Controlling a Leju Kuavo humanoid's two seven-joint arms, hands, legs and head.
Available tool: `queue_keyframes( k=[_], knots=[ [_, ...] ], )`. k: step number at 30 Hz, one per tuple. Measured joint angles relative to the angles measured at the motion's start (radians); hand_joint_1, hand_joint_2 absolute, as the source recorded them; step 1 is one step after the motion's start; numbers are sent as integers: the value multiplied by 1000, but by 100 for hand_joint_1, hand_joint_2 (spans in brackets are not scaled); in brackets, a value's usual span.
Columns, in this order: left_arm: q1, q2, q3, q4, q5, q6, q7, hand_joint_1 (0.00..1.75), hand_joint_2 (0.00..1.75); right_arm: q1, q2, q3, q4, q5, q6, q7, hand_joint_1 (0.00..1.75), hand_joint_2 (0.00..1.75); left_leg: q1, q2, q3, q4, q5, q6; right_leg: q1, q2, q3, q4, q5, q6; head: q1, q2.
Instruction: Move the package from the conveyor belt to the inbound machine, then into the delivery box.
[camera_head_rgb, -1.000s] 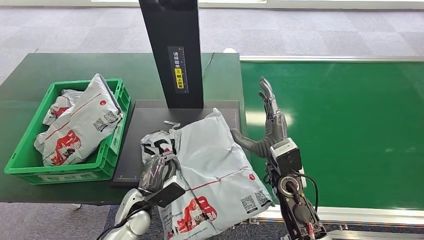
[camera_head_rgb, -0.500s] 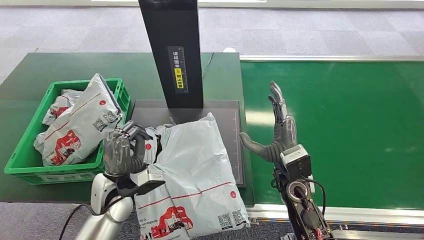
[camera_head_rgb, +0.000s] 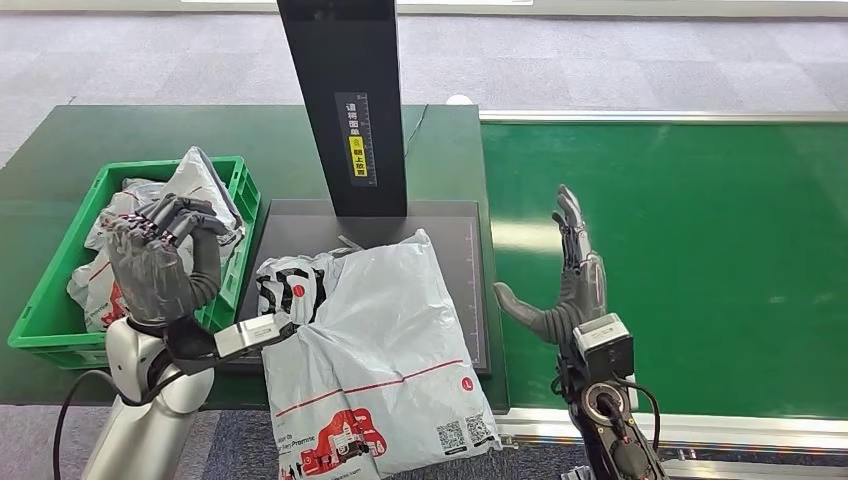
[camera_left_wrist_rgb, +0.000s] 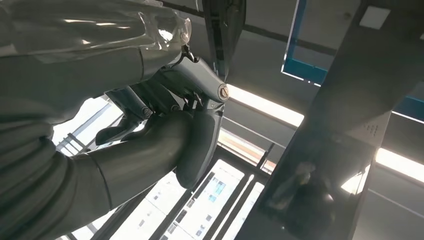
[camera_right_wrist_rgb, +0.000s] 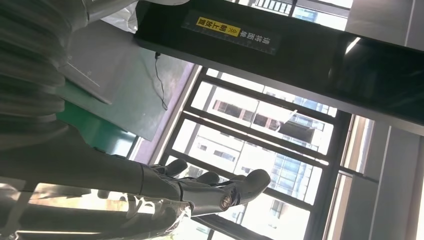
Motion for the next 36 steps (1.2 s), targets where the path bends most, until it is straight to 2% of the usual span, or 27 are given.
queue_keyframes(
  k=[4,7,9,11,14,17,18,21,22,26,29,32,34,36],
  knots=[
    [-33,23,15,-1,-10,10,28,175,175,27,0,0,-22,7,-23,-3,0,175,0,0,0,0,0,0,0,0,0,0,0,0,0,0],
    [-98,33,45,37,-35,-13,135,175,175,77,1,-5,-65,31,-58,-1,0,175,0,-1,0,0,0,0,0,-1,0,0,0,0,0,0],
    [-168,40,71,105,-49,-49,227,175,175,122,2,-13,-108,55,-72,5,0,175,1,-1,0,0,0,0,0,-1,0,0,0,0,0,0],
    [-245,52,98,202,-52,-85,282,175,175,162,2,-25,-151,72,-75,14,0,175,1,0,-1,0,0,-1,0,0,0,0,0,0,0,0],
    [-343,75,133,364,-53,-124,306,175,175,200,-1,-45,-198,80,-73,26,0,175,0,1,0,0,1,-1,0,1,-1,0,1,-1,0,0],
    [-401,95,158,504,-50,-146,304,175,175,213,-5,-60,-221,78,-70,30,0,175,0,2,0,0,1,0,0,1,-1,0,1,-1,0,0],
    [-412,100,164,541,-43,-153,293,158,175,213,-6,-63,-226,78,-69,31,0,175,0,2,0,0,1,0,0,1,-1,0,1,-1,0,0],
    [-420,107,177,613,32,-159,185,27,175,212,-7,-69,-235,77,-68,36,0,175,0,1,-1,0,1,0,0,1,-1,0,1,-1,0,0],
    [-413,107,180,619,81,-145,117,0,175,211,-7,-70,-237,76,-68,37,0,175,0,2,-1,0,1,-1,0,1,-1,0,1,-1,0,0],
    [-328,94,186,529,377,-56,-175,0,175,200,-4,-70,-238,68,-66,37,0,175,0,3,-2,0,0,-1,0,3,-2,0,1,-1,0,0],
    [-244,72,185,399,612,-87,-286,0,175,191,-2,-70,-238,59,-66,37,0,175,0,3,-2,0,0,-1,0,2,-3,0,0,-1,0,0],
    [-156,58,168,271,772,-226,-306,0,175,183,-4,-70,-236,46,-67,35,0,175,0,3,-2,0,0,-1,0,2,-2,0,0,0,-1,0],
    [-95,56,145,191,826,-383,-306,0,175,177,-11,-70,-233,32,-67,30,0,175,0,3,-2,0,0,-1,0,2,-2,0,0,0,-2,0],
    [-49,62,118,143,809,-527,-300,0,175,172,-22,-70,-229,20,-67,22,0,175,0,2,-2,0,0,-1,0,2,-2,0,0,0,-2,0]
  ],
)
